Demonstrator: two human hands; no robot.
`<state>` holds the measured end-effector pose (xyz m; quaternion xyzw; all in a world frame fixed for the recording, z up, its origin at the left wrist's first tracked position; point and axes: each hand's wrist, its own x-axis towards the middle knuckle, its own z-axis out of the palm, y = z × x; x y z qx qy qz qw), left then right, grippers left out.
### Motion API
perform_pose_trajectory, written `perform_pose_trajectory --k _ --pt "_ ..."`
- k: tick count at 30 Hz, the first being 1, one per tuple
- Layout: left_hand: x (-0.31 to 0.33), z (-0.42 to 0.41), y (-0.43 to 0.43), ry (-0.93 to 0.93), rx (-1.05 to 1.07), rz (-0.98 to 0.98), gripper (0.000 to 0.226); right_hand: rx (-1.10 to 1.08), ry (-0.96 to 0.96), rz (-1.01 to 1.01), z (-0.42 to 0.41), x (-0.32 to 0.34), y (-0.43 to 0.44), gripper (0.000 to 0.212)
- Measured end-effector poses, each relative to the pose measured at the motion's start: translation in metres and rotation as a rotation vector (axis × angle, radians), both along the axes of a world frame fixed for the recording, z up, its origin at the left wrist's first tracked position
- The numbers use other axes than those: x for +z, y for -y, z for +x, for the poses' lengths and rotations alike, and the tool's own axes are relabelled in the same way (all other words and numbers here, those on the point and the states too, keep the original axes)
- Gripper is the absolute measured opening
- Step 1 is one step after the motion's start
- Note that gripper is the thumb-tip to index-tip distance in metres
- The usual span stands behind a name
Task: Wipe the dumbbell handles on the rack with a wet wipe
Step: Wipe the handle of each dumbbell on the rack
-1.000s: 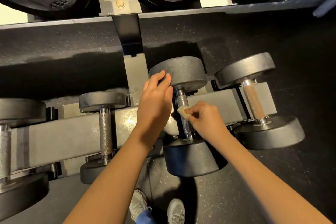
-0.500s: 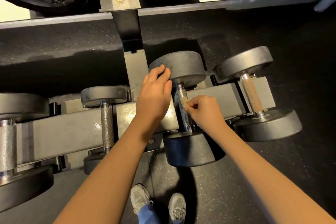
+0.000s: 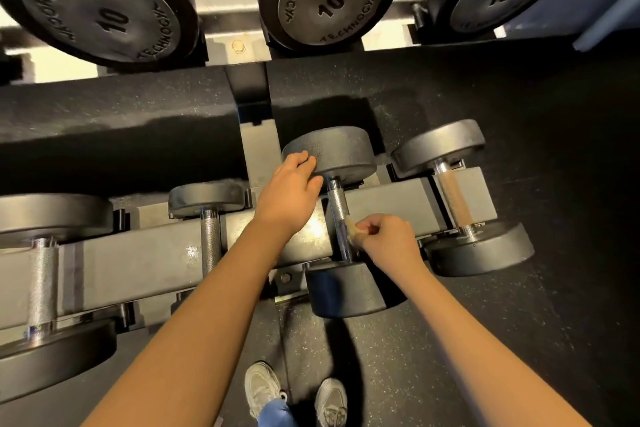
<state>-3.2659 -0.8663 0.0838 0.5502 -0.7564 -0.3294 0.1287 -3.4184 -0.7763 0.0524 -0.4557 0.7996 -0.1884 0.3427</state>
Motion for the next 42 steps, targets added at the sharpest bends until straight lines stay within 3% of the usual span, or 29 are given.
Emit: perform_pose_trajectory --k 4,7,11,18,21,24,27,32,36,42 --pt "0.033 0.009 -0.001 -0.039 0.041 0.016 0.046 -0.11 0.159 -0.113 -0.007 0.031 0.0 0.017" --pt "0.068 0.016 0.004 -0.071 0.078 -0.045 0.049 -0.147 0.273 -0.2 -0.008 0.07 0.007 0.001" --pt "0.122 0.016 0.024 -0.076 0.137 -0.129 0.049 -0.174 0.367 -0.34 -0.01 0.13 0.022 0.023" --pt "0.18 0.0 0.069 -0.064 0.145 -0.239 0.053 -0.15 0.313 -0.516 -0.021 0.212 0.083 0.003" --pt "0.19 -0.007 0.103 -0.035 0.134 -0.291 0.054 -0.128 0.301 -0.533 -0.027 0.235 0.12 0.014" --pt "0.192 -0.014 0.133 -0.046 0.107 -0.174 0.053 -0.138 0.255 -0.589 -0.028 0.258 0.161 0.016" --pt "0.189 -0.015 0.138 -0.136 0.141 -0.071 0.054 -0.136 0.161 -0.557 -0.025 0.265 0.203 0.017" --pt "0.189 -0.018 0.15 -0.027 0.116 -0.049 0.057 -0.132 0.077 -0.504 -0.02 0.256 0.252 0.023" --pt "0.187 -0.024 0.176 -0.083 0.181 0.079 0.057 -0.115 0.081 -0.388 -0.021 0.249 0.265 0.029" --pt "0.184 -0.026 0.192 -0.056 0.242 0.007 0.05 -0.025 0.105 -0.306 -0.026 0.249 0.279 0.019"
